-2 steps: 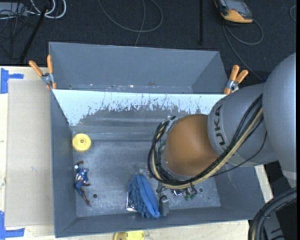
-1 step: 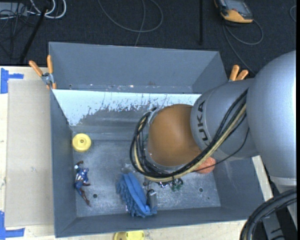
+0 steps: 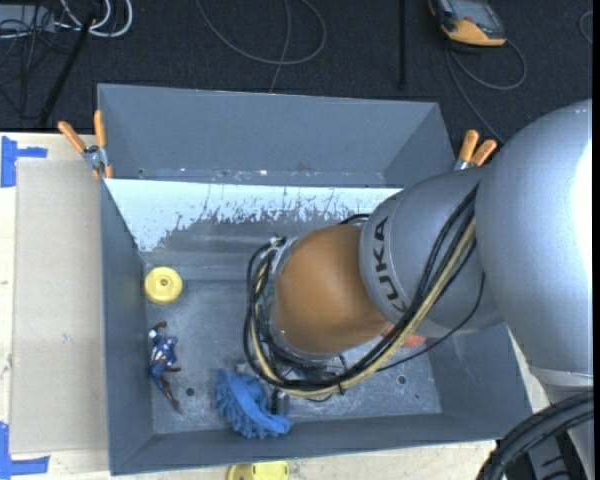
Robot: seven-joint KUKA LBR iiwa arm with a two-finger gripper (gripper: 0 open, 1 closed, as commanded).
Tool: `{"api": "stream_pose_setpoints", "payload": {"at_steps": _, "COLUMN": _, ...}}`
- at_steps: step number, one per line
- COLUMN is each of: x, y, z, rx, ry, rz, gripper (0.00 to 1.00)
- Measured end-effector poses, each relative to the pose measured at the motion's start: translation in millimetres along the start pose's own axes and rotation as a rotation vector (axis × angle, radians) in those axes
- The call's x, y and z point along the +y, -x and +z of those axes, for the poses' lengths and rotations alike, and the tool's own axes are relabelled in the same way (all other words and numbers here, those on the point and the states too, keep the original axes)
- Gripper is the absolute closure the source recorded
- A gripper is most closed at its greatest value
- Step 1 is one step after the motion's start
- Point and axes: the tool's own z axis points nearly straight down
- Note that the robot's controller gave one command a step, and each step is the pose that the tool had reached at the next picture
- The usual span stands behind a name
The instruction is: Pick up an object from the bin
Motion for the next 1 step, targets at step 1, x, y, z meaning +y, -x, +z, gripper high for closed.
{"api": "stream_pose_setpoints", "payload": {"at_steps": 1, "x": -0.1, "y": -0.1, "z": 0.0, "rx": 0.000, "ry": 0.000, "rz": 0.001, "gripper": 1.00}}
